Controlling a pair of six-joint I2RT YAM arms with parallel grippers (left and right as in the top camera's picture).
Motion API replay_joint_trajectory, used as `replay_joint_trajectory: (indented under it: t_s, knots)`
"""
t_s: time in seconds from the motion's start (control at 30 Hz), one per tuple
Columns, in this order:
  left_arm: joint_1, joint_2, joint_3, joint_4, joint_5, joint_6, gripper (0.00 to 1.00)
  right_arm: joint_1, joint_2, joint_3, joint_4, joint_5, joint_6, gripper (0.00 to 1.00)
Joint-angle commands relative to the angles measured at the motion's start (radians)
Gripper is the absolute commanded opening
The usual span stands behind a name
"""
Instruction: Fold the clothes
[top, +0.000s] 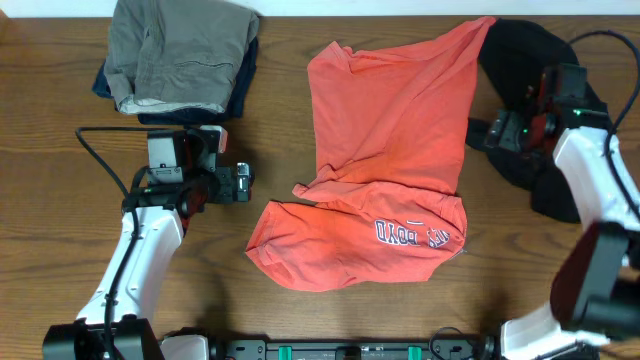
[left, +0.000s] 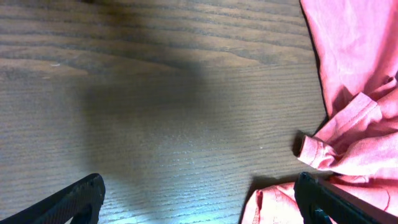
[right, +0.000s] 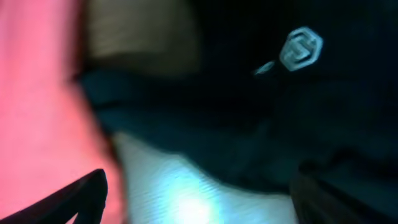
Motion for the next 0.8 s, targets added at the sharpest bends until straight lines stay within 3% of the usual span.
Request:
replay_joint_trajectory:
  t_s: [0.0, 0.37, 0.5, 0.77]
  knots:
    - [-0.002, 0.002, 0.018, 0.008, 0.006, -0.010, 0.98, -0.049, 0.079, 0.011, 0.058, 0.011, -0.013, 0.91]
    - [-0.002, 0.002, 0.018, 0.016, 0.006, -0.010, 0.98, -0.171, 0.312, 0.011, 0.288, 0.106, -0.003, 0.85]
    - [-0.002, 0.002, 0.018, 0.016, 0.006, -0.009, 0.98, -0.245, 0.383, 0.011, 0.291, 0.182, 0.069, 0.84]
    - [-0.002, 0.002, 0.018, 0.025, 0.006, -0.010, 0.98, -0.433, 0.443, 0.011, 0.273, 0.129, 0.164, 0.84]
